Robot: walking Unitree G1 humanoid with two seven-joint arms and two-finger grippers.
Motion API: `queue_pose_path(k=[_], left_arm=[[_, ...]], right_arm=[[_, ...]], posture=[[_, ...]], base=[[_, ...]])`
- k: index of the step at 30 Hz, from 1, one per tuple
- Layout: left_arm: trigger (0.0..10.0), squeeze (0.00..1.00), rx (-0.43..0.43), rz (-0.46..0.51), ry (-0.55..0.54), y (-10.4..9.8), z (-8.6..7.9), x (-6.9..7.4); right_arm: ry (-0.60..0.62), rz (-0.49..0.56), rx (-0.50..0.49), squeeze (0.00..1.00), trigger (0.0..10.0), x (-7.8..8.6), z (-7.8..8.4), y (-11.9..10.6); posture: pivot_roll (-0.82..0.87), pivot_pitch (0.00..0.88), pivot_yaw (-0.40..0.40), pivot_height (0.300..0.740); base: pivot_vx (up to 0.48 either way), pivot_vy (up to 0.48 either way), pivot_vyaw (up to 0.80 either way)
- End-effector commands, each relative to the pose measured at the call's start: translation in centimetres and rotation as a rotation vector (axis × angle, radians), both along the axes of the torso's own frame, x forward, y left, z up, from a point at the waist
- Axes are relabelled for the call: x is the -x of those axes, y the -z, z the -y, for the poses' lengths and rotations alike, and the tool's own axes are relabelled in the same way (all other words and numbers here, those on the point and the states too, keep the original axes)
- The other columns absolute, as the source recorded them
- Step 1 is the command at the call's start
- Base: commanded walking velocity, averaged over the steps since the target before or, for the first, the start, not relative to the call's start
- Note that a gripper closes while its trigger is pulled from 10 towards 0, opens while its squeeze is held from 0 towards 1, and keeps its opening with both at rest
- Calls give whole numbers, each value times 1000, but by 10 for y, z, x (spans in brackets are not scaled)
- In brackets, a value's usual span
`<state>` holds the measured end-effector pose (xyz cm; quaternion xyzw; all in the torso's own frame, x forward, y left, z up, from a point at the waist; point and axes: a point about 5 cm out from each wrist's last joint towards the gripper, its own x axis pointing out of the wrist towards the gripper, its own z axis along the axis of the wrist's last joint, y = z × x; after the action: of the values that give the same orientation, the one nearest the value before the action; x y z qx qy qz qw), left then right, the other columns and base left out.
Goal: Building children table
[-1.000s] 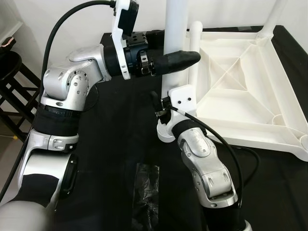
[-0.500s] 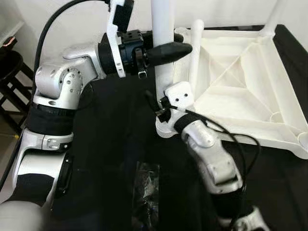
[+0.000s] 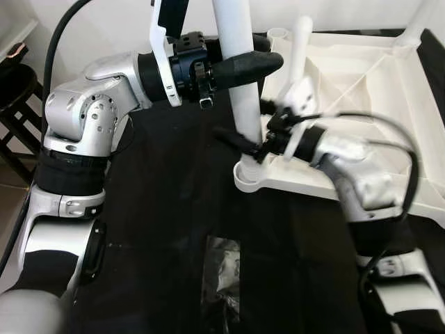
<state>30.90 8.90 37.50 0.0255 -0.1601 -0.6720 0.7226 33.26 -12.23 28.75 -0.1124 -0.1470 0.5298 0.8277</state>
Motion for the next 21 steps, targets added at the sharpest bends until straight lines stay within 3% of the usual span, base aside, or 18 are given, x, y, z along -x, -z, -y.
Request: queue_pose_path(k=[1,10,16,17,18,19,20,21], left_arm=[[0,0,-60,-42,69,11,12,1],[0,0,-118,-12,121,9,25,-1],[0,0,-108,79,202,-9,33,2],[0,0,-96,98,242,-13,35,5],[0,0,-96,98,242,-13,35,5],[0,0,-80,115,280,-16,36,8],[0,0,-53,126,323,-20,38,11],[0,0,-53,126,323,-20,38,11]], right_arm=[[-107,-8,31,0,10000,1,-2,4],[-212,-10,77,0,10000,-10,-4,-6],[-340,-49,90,0,10000,-8,-8,-4],[-381,-63,88,0,6549,-5,-9,-2],[-381,-63,88,0,6549,-5,-9,-2],[-415,-74,81,0,3882,-3,-9,-1],[-456,-87,57,0,0,0,-10,-1],[-456,-87,57,0,0,0,-10,-1]], posture=[[65,205,97,740],[73,205,105,740],[70,201,104,740],[68,197,103,740],[68,197,103,740],[68,197,103,740],[67,196,104,740],[67,196,104,740]], base=[[0,0,0],[0,0,0],[0,0,0],[0,0,0],[0,0,0],[0,0,0],[0,0,0],[0,0,0]])
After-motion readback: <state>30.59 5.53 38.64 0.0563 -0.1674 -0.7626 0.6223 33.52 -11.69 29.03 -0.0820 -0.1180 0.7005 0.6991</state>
